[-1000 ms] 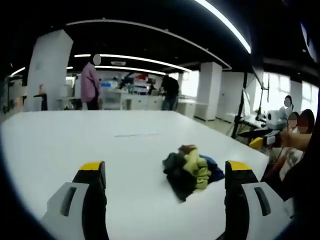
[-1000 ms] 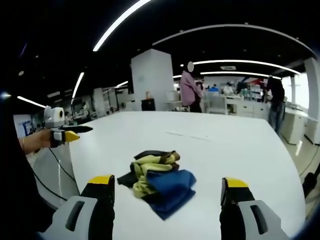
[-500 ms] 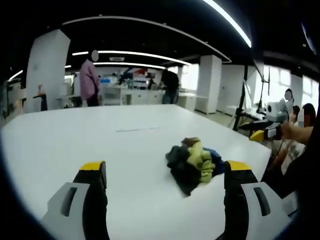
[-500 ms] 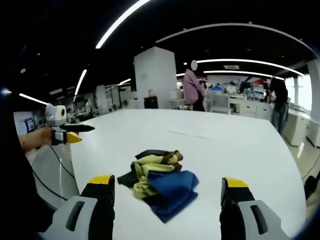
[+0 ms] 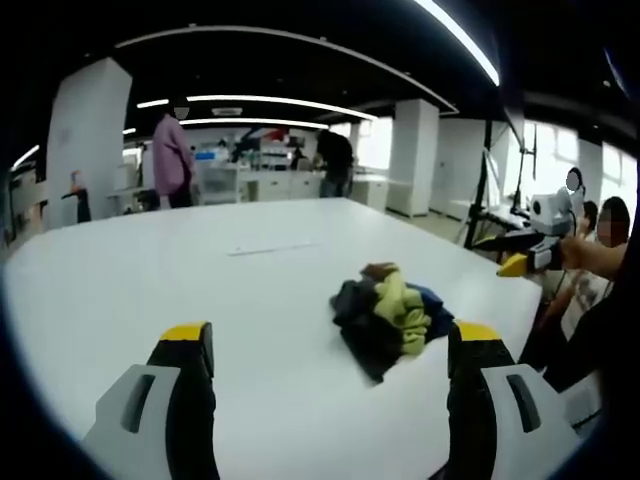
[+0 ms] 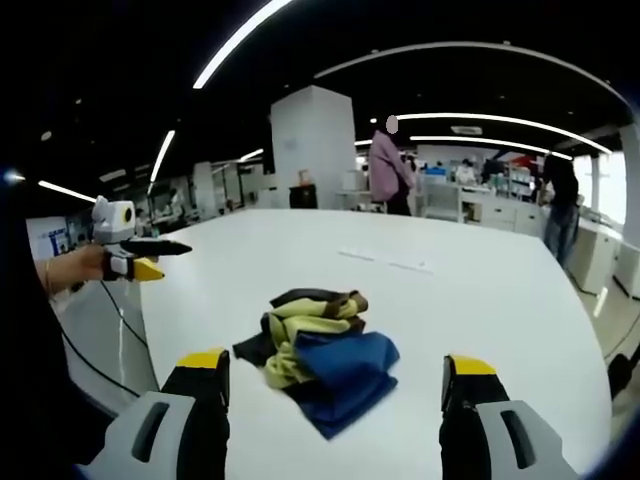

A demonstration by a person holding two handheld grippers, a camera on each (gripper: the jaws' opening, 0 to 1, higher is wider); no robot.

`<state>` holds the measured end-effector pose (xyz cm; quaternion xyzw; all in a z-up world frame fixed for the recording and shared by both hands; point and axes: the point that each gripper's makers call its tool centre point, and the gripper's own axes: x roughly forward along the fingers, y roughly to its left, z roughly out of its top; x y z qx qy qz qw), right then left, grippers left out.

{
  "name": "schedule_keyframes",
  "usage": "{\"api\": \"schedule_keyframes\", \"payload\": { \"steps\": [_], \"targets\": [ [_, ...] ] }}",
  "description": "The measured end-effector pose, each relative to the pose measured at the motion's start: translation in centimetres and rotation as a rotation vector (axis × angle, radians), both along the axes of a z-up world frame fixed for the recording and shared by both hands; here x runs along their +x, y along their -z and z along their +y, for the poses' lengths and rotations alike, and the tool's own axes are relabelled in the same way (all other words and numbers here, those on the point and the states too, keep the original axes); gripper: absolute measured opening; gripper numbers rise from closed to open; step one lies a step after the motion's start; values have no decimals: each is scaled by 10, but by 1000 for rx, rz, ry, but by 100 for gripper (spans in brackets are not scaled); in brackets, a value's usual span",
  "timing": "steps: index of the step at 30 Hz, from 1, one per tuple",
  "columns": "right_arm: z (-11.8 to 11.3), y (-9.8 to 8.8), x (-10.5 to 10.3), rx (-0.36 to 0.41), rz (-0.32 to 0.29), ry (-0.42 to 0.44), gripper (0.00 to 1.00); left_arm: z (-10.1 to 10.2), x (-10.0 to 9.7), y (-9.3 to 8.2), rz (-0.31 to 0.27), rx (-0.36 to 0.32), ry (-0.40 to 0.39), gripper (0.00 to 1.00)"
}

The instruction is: Fold the garment on the visible template until the final outline fits inside the template.

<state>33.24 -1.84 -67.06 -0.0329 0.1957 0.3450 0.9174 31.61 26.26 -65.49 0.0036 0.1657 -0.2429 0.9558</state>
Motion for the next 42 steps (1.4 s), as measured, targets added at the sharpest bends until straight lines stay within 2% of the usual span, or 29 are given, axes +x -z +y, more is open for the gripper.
{"api": "schedule_keyframes", "payload": {
  "steps": [4, 11, 18, 32, 36, 42],
  "targets": [
    [0, 2, 0, -13, 2, -4, 86, 0, 0, 3, 5, 27, 9, 94],
    [2, 3, 1, -16, 2, -12, 86, -2, 1, 5, 13, 26, 15, 93],
    [11, 7, 2, -25, 11, -45, 83, -5, 12, 8, 18, 30, 46, 88],
    [32, 23, 14, -21, 52, -116, 69, -28, 36, 24, 40, 43, 113, 81],
    [39, 25, 19, 6, 62, -124, 63, -32, 42, 28, 41, 46, 118, 76],
    [48, 35, 24, -22, 68, -155, 55, -35, 50, 33, 52, 50, 121, 70]
  ]
}}
